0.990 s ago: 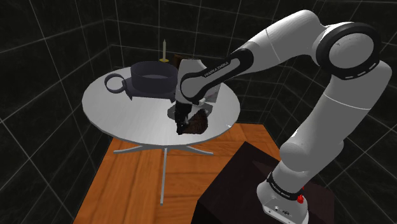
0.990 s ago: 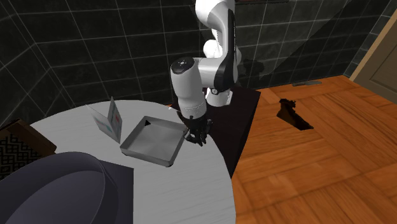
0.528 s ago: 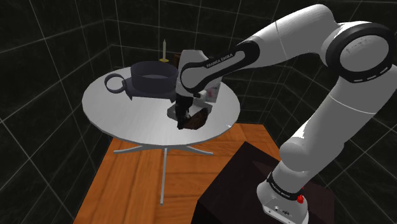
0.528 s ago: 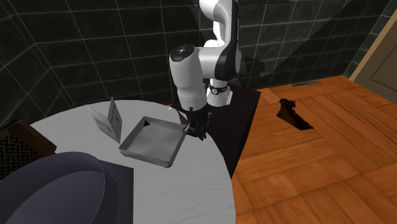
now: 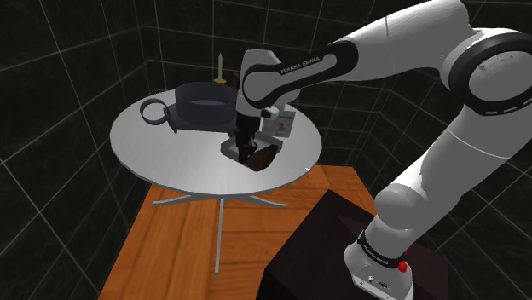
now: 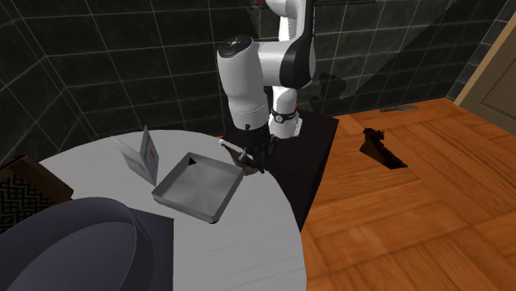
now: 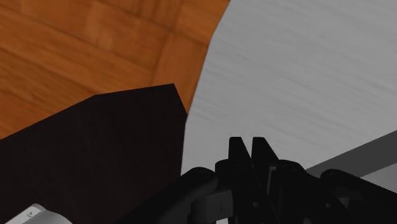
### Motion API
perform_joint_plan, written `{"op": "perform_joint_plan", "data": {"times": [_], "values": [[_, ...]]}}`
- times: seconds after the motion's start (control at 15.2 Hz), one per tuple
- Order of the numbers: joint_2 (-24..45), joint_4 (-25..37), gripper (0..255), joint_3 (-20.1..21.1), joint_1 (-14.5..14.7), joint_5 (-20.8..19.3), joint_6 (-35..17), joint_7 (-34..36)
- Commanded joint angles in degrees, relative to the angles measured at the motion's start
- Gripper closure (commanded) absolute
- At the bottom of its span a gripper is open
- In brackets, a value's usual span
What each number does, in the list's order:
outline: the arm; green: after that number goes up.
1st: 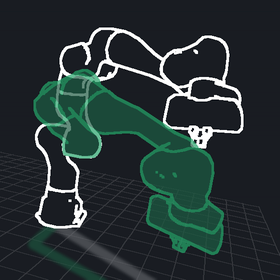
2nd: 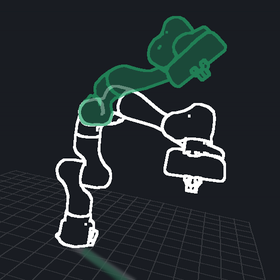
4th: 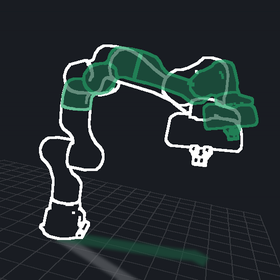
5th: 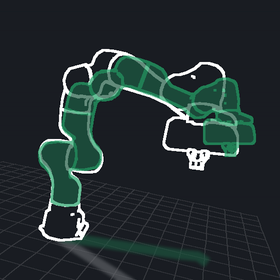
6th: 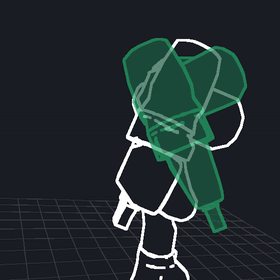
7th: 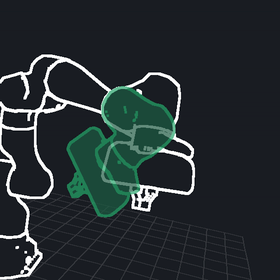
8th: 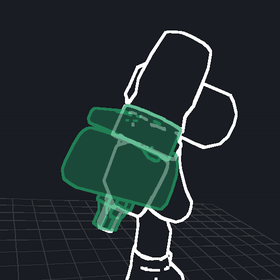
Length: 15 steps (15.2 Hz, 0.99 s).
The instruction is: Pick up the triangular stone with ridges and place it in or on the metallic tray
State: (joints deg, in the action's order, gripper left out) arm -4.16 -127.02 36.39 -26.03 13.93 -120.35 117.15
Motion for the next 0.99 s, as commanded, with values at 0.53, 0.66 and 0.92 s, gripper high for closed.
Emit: {"op": "perform_joint_plan", "data": {"times": [0.53, 0.66, 0.92], "values": [[2.4, 7.1, 255, -1.7, -1.8, -2.5, 5.5, -1.2], [5.9, 10.3, 255, -2.4, -2.7, -4.8, 5.8, -1.6], [13.1, 17.5, 255, -4.1, -3.7, -9.2, 7.1, -2.4]]}}
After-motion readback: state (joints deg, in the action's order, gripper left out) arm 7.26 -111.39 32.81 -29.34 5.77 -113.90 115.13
